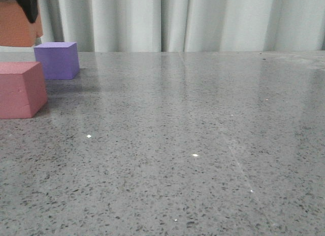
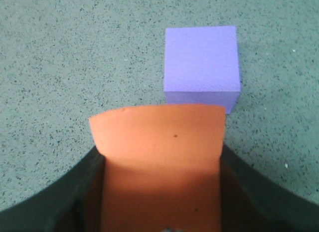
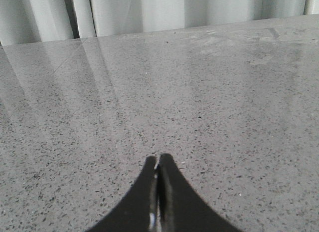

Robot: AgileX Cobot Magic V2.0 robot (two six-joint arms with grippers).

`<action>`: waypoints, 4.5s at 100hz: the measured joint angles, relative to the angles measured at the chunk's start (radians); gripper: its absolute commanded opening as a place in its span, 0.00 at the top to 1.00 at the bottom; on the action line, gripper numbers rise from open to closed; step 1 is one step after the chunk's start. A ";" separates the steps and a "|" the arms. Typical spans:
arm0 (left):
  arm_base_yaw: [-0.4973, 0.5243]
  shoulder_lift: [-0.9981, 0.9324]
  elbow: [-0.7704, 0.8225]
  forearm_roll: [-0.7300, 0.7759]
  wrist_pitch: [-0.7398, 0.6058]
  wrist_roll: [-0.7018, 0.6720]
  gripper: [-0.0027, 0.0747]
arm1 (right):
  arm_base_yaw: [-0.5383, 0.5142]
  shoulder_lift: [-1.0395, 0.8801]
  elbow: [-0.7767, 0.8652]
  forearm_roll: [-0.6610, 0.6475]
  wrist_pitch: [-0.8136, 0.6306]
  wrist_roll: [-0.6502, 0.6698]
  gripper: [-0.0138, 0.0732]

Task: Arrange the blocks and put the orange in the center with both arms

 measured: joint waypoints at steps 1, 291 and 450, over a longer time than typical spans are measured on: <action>0.002 -0.002 0.002 0.000 -0.007 0.000 0.93 | 0.000 0.000 0.000 0.000 0.000 0.000 0.92; 0.041 0.131 0.080 -0.186 -0.177 0.214 0.27 | 0.000 0.000 0.000 0.000 0.000 0.000 0.92; 0.041 -0.706 0.204 -0.125 0.169 0.308 0.98 | 0.000 0.000 0.000 0.000 0.000 0.000 0.92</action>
